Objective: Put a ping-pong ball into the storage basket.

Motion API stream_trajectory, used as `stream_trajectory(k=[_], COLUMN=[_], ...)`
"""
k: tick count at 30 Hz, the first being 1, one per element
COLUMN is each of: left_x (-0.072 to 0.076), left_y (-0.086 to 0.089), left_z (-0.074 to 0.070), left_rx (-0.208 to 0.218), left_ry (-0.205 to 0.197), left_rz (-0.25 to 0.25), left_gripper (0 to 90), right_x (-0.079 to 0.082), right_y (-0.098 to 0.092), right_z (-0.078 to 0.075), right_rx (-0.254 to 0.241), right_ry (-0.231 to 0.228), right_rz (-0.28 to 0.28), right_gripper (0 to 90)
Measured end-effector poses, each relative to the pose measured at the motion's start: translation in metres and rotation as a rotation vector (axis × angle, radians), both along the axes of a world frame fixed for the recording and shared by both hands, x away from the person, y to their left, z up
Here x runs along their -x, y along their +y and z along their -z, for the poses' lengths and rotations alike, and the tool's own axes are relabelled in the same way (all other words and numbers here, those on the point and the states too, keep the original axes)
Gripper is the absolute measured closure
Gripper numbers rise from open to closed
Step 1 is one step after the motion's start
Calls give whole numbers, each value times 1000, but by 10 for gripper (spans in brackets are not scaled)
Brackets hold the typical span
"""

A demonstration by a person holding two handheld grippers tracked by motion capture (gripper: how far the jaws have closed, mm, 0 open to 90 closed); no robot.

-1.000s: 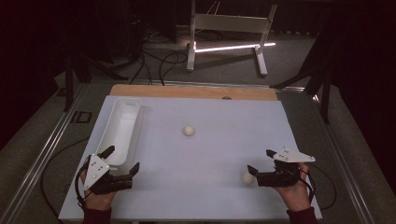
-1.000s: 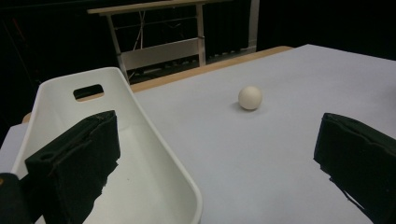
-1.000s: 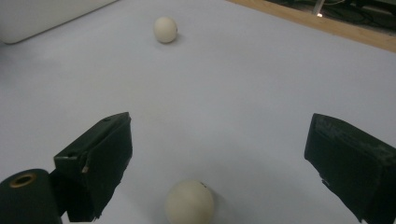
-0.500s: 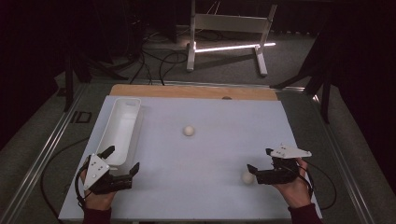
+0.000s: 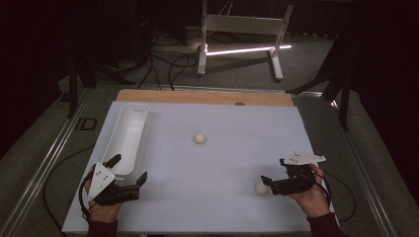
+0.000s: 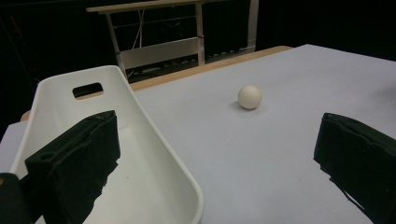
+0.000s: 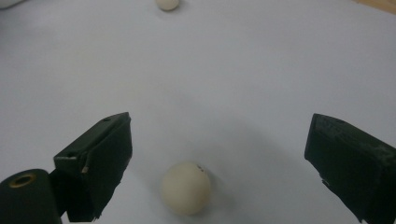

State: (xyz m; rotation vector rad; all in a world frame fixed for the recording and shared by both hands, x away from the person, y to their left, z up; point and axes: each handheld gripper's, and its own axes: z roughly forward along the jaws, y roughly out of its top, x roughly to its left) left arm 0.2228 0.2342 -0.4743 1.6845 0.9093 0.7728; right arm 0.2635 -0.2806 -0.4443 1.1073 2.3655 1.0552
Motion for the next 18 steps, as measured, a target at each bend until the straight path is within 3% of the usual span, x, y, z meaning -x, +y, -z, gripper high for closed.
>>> stream_trajectory(k=[18], left_x=[0], left_y=[0], left_z=[0], left_rx=[2], left_ry=[-1], left_rz=[-1], left_gripper=[10], right_x=[-4], right_y=[2], right_z=[3], right_rx=[56], right_ry=[42], right_rz=[-30], right_gripper=[72])
